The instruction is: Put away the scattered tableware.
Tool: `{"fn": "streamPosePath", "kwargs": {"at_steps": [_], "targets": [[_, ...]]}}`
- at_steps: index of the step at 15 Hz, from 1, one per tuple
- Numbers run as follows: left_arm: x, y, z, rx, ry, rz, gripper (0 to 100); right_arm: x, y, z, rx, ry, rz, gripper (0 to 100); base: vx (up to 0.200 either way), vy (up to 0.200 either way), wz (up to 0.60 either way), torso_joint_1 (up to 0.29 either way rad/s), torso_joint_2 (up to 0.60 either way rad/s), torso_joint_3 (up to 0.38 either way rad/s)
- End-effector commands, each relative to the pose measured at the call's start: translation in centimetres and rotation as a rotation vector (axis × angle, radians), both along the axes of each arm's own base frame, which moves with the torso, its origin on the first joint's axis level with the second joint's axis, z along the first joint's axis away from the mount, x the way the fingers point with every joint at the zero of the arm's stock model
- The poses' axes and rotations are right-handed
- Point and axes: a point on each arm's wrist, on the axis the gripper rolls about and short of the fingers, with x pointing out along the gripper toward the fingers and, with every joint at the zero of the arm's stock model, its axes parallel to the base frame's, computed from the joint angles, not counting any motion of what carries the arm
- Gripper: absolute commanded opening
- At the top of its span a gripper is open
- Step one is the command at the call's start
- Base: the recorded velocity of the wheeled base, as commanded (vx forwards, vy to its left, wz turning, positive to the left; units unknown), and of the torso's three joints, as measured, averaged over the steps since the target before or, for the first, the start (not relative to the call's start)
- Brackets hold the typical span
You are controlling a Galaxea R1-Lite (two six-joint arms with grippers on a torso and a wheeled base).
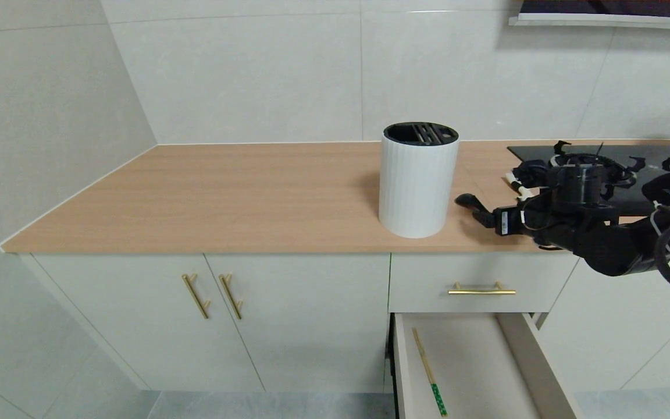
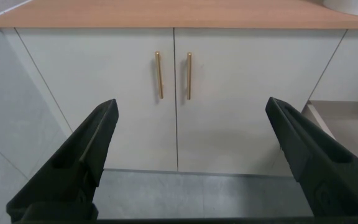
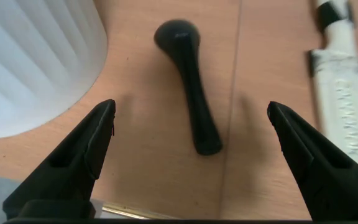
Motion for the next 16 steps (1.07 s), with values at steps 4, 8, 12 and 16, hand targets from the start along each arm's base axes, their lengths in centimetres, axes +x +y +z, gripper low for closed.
{"fn": "streamPosePath", "kwargs": {"at_steps": [4,8,12,16], "targets": [[0.0,0.0,0.0,0.000,0.000,0.001,100,1.5,-0.4,-1.7,0.010,0.025,-0.018,100,0.000,0.000,0.00,0.000,0.00,0.000],[0.0,0.0,0.0,0.000,0.000,0.001,100,1.9,-0.3,-2.3,0.008,0.035,-0.018,100,0.000,0.000,0.00,0.000,0.00,0.000],[0.0,0.0,0.0,0.000,0.000,0.001,100,2.1,-0.3,-2.7,0.006,0.041,-0.019,100,0.000,0.000,0.00,0.000,0.00,0.000],[0.0,0.0,0.0,0.000,0.000,0.001,100,2.6,-0.2,-3.1,0.022,0.045,-0.025,0,0.000,0.000,0.00,0.000,0.00,0.000]]}}
